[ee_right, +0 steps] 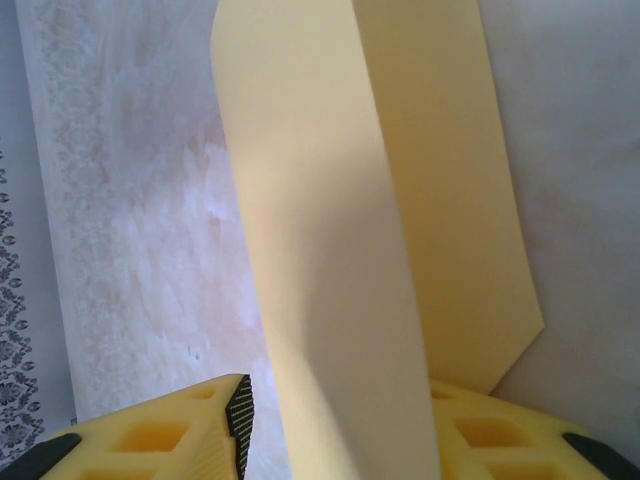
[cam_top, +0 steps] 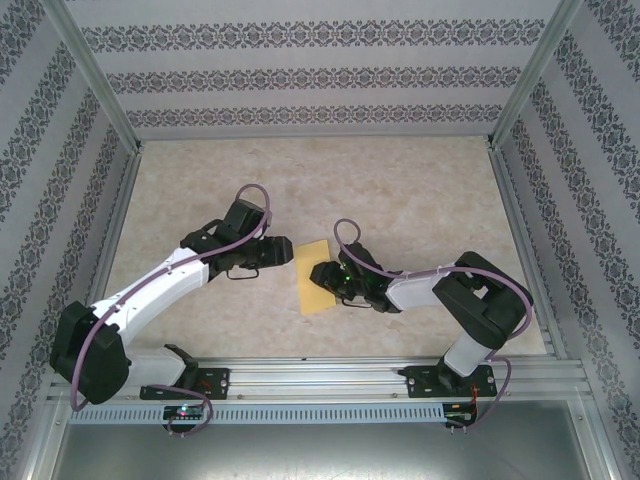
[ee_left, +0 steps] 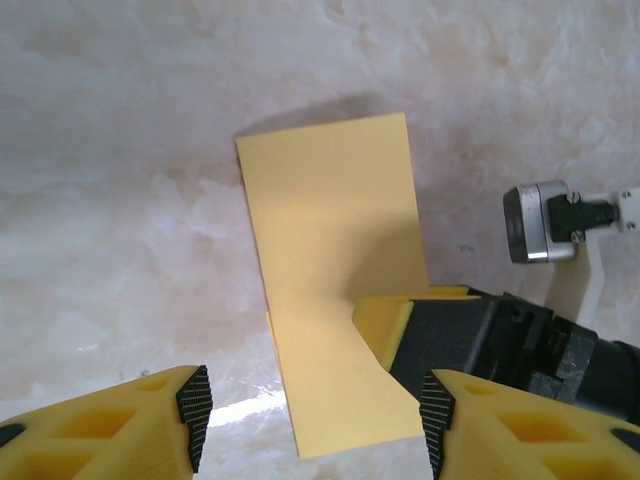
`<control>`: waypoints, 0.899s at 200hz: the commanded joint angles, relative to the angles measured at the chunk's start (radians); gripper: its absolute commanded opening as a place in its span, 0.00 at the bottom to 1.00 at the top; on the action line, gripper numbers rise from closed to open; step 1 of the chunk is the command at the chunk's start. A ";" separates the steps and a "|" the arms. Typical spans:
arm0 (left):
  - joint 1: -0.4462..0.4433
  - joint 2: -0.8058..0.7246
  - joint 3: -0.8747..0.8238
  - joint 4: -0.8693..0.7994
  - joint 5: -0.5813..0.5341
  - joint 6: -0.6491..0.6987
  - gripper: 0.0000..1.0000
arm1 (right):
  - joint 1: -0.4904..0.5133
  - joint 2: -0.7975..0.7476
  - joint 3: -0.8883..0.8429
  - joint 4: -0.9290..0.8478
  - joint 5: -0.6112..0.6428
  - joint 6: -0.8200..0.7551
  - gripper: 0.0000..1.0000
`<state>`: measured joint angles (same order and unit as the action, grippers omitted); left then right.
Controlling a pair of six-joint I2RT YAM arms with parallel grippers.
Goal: Fold a paper plane with a square sheet of paper (pick it up from the middle)
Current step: Third fold the triangle at the center of the table.
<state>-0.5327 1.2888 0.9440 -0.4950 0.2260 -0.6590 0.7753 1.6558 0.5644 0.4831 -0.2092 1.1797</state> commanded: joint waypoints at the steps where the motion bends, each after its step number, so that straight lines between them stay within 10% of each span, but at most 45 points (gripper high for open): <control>1: 0.004 -0.005 -0.008 0.037 -0.065 -0.010 0.60 | 0.017 0.007 -0.003 -0.005 0.011 0.012 0.44; 180: 0.020 -0.150 -0.096 0.043 -0.144 0.005 0.64 | 0.083 -0.014 0.000 -0.002 0.088 0.056 0.45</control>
<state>-0.5278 1.1690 0.8722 -0.4774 0.1184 -0.6579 0.8474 1.6424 0.5613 0.4824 -0.1383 1.2285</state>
